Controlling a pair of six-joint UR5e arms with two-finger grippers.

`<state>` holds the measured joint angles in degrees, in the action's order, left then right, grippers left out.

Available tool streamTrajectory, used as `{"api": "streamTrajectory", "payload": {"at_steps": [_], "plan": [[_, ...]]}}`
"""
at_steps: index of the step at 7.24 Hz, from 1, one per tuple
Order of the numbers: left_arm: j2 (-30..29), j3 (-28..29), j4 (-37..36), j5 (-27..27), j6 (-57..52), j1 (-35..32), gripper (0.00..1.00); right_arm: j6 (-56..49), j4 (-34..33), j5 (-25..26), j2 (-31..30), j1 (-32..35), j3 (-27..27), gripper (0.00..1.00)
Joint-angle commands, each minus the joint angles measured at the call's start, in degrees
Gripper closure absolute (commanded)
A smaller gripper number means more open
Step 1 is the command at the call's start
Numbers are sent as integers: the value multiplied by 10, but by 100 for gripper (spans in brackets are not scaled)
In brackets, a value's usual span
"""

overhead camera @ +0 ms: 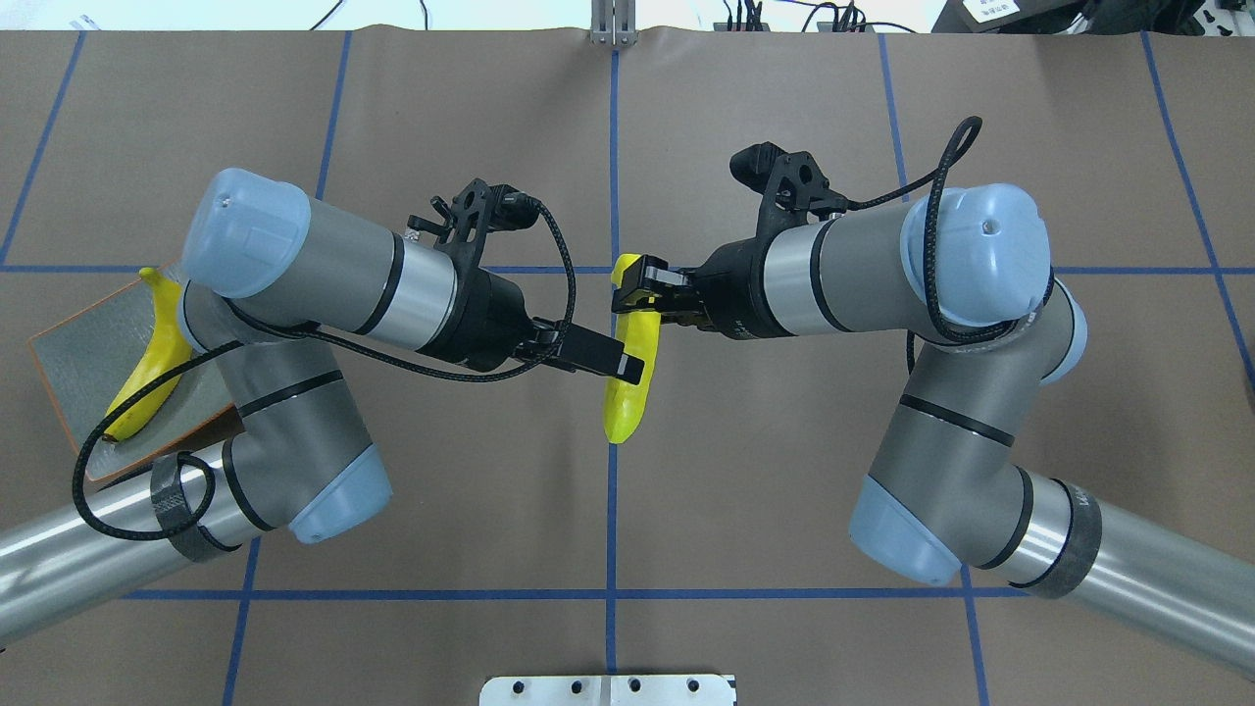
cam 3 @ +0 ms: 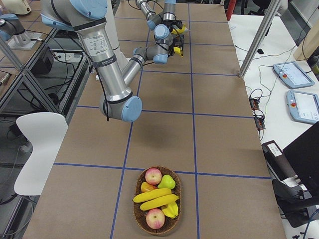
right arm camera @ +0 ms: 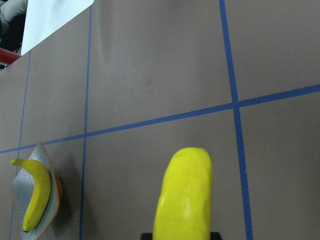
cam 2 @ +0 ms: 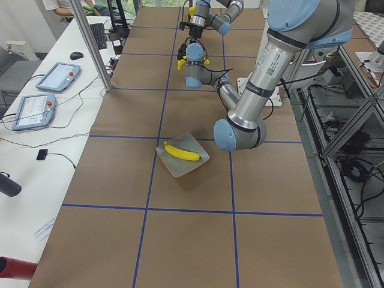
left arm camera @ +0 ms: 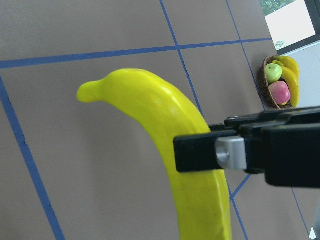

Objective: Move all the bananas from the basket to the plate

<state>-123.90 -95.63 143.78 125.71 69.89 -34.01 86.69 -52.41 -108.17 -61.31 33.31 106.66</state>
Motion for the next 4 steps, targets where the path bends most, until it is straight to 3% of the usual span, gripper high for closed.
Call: {"api": "streamTrajectory", "payload": {"at_steps": [1, 4], "plan": [[-2, 0, 0, 0, 2, 8, 2, 1, 5, 0, 0, 0, 0, 100], [-6, 0, 1, 0, 2, 8, 14, 1, 5, -1, 0, -1, 0, 100]]}}
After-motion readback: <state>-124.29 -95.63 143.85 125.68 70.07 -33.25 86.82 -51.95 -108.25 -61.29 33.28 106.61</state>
